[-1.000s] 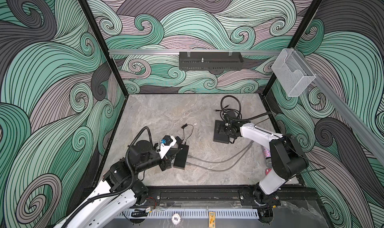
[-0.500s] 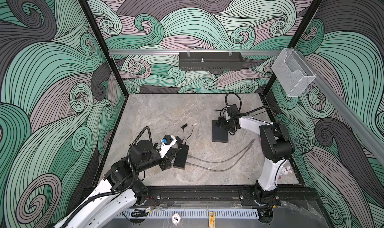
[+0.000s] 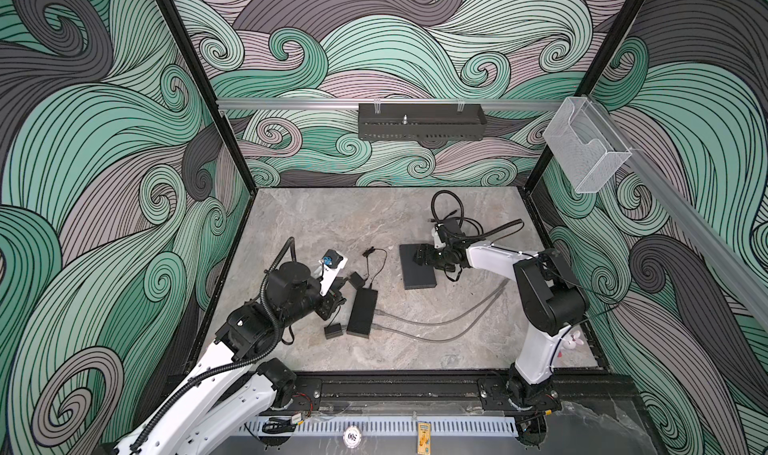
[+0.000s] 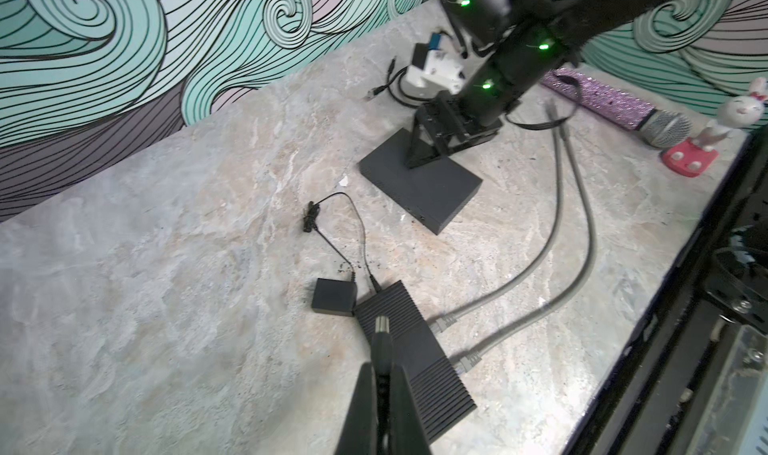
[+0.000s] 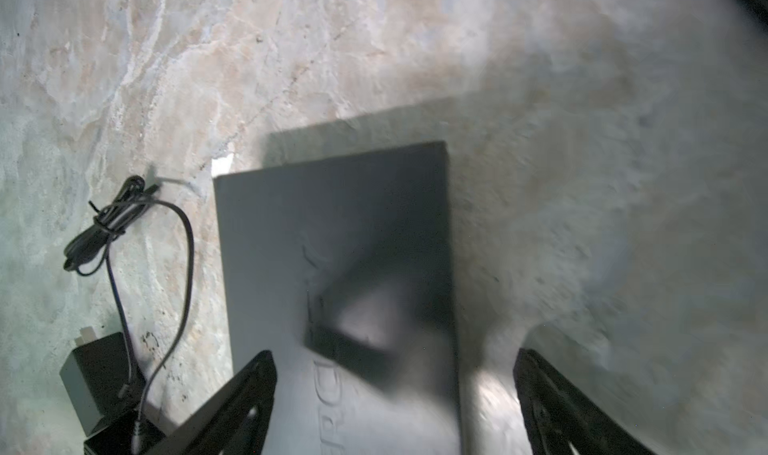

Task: Insert the plug into the switch port

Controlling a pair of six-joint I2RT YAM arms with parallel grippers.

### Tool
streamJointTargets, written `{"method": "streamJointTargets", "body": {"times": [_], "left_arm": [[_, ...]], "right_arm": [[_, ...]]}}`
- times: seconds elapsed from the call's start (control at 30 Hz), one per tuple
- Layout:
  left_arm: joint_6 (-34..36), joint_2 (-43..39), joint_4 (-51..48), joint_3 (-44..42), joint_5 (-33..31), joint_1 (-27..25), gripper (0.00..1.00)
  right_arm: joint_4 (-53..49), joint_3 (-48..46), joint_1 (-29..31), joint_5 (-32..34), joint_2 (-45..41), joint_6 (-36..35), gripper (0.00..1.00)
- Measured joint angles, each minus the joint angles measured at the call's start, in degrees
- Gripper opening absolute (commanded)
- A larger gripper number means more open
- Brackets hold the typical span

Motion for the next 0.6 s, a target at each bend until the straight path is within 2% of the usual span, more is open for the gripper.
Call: {"method": "streamJointTargets", "body": {"times": [0.13,0.3,0.4,0.5,0.6], "left_arm": [[5.3,6.6,-0.9,6.6,-3.3,4.3,0.00],[14.6,17.1,-2.7,17.3,-12.4,5.0,0.00],[19.5,23.3,-2.4,23.9,-16.2,5.0,0.00],[22.3,27.5,-1.6,27.6,-16.6,5.2,0.00],[22.8,29.1,1.5,26.0,-13.6,5.4,0.00]], "right_arm": [[-0.9,-6.4,-0.3,2.5,-11.5,-1.3,0.92],[-1.4,-10.5,-0.1,3.0,-23.8,-2.2,0.92],[-2.0,-12.1,0.3,2.8,-28.0,-2.6,0.93],[-2.8,-13.1,0.7,2.2,-29.4,-3.0,0.93],[-3.1,-13.7,1.1,1.1,-29.3,-3.4,0.92]]}}
